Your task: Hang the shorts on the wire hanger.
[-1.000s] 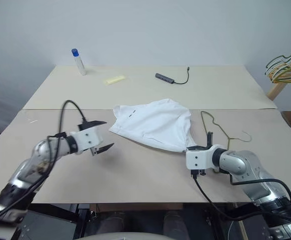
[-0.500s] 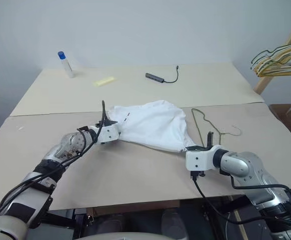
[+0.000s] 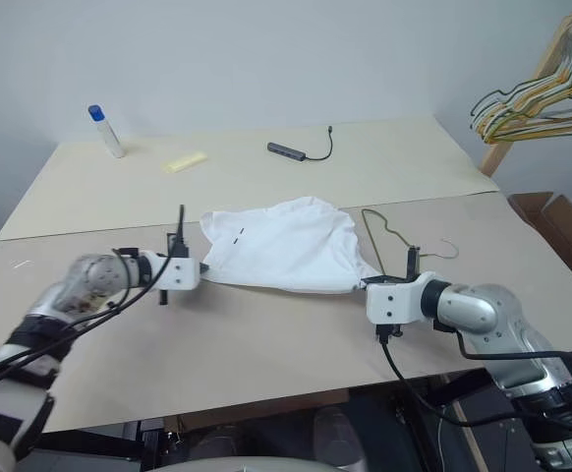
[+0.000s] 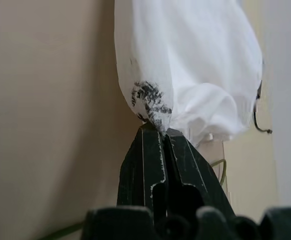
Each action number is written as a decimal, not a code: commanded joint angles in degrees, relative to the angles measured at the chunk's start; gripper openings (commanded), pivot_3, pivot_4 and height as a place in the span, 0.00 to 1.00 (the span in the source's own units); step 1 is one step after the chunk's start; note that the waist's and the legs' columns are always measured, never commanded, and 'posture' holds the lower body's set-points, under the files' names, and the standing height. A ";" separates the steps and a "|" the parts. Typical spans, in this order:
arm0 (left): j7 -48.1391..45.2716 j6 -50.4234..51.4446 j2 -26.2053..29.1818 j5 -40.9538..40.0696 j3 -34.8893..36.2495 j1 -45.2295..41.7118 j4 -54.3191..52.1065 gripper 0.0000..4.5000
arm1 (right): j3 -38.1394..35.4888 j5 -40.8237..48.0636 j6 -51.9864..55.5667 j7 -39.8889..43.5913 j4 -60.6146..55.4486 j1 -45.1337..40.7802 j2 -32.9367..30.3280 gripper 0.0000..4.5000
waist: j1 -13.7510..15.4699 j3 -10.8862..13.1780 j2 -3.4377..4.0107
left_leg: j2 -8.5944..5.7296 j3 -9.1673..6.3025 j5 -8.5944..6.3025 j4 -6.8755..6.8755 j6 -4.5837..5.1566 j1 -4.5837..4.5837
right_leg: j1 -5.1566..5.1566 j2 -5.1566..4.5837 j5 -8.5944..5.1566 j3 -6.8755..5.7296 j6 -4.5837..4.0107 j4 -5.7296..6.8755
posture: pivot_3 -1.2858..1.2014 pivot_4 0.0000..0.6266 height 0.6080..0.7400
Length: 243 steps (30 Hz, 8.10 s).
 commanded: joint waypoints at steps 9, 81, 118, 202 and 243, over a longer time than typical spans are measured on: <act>-12.70 8.71 3.50 -13.55 6.85 4.63 -11.30 0.14 | -2.77 11.90 -0.27 8.90 -1.19 -4.56 -1.27 0.00 | 1.24 0.00 0.01 | 0.03 -0.01 0.00 0.00 0.01 0.06 | 0.04 0.04 -0.16 -0.02 0.27 0.05 | 0.45 0.00 1.00; 55.75 -6.11 -7.31 4.36 10.60 -56.90 40.61 0.00 | -2.71 -6.72 -28.82 -58.73 74.72 -68.46 22.54 0.00 | -1.64 -0.30 -0.30 | -1.52 -0.55 0.66 -0.51 -0.57 -2.04 | -2.74 -1.26 -0.06 0.70 0.63 1.00 | 0.46 0.00 1.00; -24.18 25.39 23.29 -33.16 18.58 36.53 -58.85 0.00 | 7.42 -5.13 -48.26 -7.00 39.51 -15.03 7.29 0.00 | -2.32 -0.33 -0.19 | -1.82 -0.50 0.60 -0.89 0.62 0.89 | 0.33 -1.66 -0.32 1.09 1.00 0.48 | 0.45 0.00 1.00; -3.19 55.22 -9.94 -48.28 21.26 -1.25 -40.59 1.00 | -3.56 5.47 27.85 -21.83 8.42 -7.20 -5.16 0.01 | -0.60 -0.39 -0.43 | -0.96 0.15 0.25 -0.52 0.43 0.44 | 0.14 -0.70 -0.17 1.25 0.93 -0.19 | 0.42 0.00 1.00; -22.62 53.76 -15.21 -29.20 5.45 -23.55 -7.49 0.02 | 3.83 -32.94 -38.36 -43.92 27.82 -30.55 -7.99 0.00 | -13.40 -0.34 -0.39 | -1.14 0.03 0.26 -0.45 0.45 0.59 | 0.37 -0.97 -0.12 1.31 1.07 -0.14 | 0.38 0.00 1.00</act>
